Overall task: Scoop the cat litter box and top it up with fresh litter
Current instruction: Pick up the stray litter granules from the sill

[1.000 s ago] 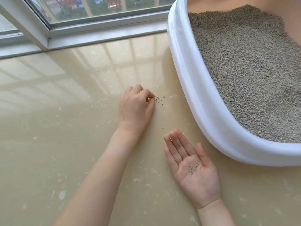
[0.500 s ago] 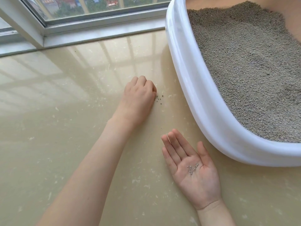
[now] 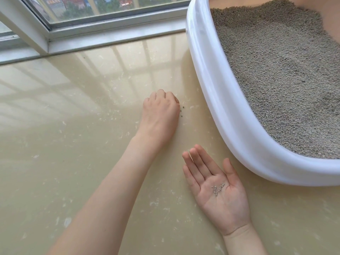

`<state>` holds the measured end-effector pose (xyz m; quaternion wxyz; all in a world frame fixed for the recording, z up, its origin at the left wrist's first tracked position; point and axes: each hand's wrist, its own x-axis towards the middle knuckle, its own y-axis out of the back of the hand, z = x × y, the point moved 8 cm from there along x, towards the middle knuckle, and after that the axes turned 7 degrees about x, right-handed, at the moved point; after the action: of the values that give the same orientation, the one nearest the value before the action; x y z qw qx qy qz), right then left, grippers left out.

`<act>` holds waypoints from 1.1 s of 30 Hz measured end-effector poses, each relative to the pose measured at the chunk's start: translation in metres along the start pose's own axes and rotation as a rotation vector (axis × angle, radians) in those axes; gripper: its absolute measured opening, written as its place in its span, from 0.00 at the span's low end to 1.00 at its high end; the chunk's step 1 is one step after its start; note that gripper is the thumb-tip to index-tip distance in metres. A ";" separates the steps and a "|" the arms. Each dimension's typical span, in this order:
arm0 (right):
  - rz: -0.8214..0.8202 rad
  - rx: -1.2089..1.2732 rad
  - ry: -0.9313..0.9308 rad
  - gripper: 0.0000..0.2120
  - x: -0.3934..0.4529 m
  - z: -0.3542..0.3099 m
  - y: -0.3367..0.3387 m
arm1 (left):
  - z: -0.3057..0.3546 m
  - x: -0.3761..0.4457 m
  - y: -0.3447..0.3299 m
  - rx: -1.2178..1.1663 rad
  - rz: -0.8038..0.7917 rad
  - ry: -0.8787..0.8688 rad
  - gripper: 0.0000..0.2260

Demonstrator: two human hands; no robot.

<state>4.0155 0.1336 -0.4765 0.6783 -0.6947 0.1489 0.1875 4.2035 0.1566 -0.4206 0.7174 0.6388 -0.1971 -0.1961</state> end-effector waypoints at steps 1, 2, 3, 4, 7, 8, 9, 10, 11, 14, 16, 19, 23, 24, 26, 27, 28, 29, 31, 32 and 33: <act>0.001 -0.001 0.000 0.28 0.000 0.000 0.000 | -0.001 0.000 -0.001 -0.023 -0.005 0.017 0.07; 0.000 -0.001 0.001 0.28 0.000 0.000 0.000 | -0.001 0.000 0.001 -0.057 -0.006 0.029 0.08; 0.000 0.001 0.001 0.28 0.000 0.000 0.000 | 0.001 0.001 0.003 -0.085 0.013 0.023 0.09; -0.001 0.007 -0.001 0.28 0.000 0.000 0.001 | 0.004 0.001 0.006 -0.102 0.031 0.010 0.09; 0.001 0.017 -0.008 0.28 0.000 0.001 0.001 | 0.012 0.004 -0.001 0.003 -0.024 -0.013 0.07; 0.006 0.017 -0.008 0.28 0.000 0.001 0.001 | 0.015 0.004 -0.002 0.071 -0.028 -0.039 0.05; 0.010 0.019 -0.009 0.28 0.000 0.001 0.001 | 0.017 0.005 0.000 0.110 -0.002 -0.057 0.04; 0.012 0.024 -0.012 0.28 0.000 0.001 0.001 | 0.019 0.005 0.001 0.147 -0.006 -0.068 0.07; 0.011 0.030 -0.014 0.28 0.000 0.001 0.001 | 0.020 0.005 0.003 0.189 0.000 -0.066 0.10; 0.011 0.026 -0.009 0.28 0.000 0.001 0.000 | 0.016 0.003 0.003 0.152 -0.017 -0.044 0.07; 0.021 0.020 -0.007 0.28 0.000 0.001 0.000 | 0.015 0.002 -0.002 0.097 -0.027 -0.017 0.04; 0.028 0.036 -0.015 0.28 -0.001 0.001 0.000 | 0.018 0.002 0.000 0.144 -0.023 -0.007 0.05; 0.023 0.052 -0.010 0.27 0.000 0.002 0.002 | 0.017 -0.009 0.030 -0.181 0.076 0.071 0.09; 0.016 0.050 -0.007 0.27 0.000 0.002 0.002 | 0.020 -0.020 0.047 -0.279 0.141 0.063 0.09; 0.015 0.045 -0.015 0.27 -0.001 0.003 0.003 | 0.038 -0.054 0.062 -0.402 0.161 -0.044 0.09; 0.027 0.033 -0.019 0.26 -0.001 0.003 0.005 | 0.051 -0.074 0.061 -0.403 0.123 -0.122 0.09; 0.045 0.008 -0.019 0.25 -0.002 0.003 0.007 | 0.063 -0.093 0.060 -0.354 0.085 -0.189 0.09; 0.065 -0.026 -0.016 0.23 -0.003 0.003 0.009 | 0.073 -0.109 0.058 -0.274 0.067 -0.241 0.08; 0.093 -0.057 -0.028 0.22 -0.006 0.004 0.008 | 0.084 -0.129 0.054 -0.136 0.069 -0.308 0.07; 0.100 -0.036 -0.041 0.23 -0.008 0.005 0.006 | 0.086 -0.133 0.054 -0.108 0.078 -0.319 0.06; 0.104 0.009 -0.059 0.24 -0.009 0.006 0.003 | 0.088 -0.135 0.056 -0.099 0.096 -0.324 0.06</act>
<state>4.0058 0.1388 -0.4754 0.6747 -0.6772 0.1656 0.2424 4.0441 0.1605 -0.3600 0.7153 0.5526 -0.3306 -0.2715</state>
